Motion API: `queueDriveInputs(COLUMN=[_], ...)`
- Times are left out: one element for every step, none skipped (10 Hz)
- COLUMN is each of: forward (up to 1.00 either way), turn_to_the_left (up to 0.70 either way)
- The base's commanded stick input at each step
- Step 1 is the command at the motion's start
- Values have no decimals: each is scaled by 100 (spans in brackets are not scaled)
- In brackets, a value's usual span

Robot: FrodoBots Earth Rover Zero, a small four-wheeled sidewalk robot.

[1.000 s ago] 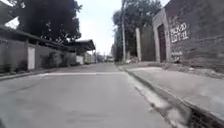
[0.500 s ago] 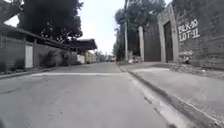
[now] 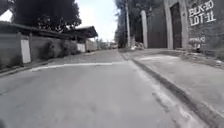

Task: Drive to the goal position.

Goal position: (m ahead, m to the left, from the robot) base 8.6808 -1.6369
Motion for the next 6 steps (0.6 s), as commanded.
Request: queueDriveInputs(forward=[100, 100, 100, 100, 100, 100], turn_to_the_left=[0, 0, 0, 0, 0, 0])
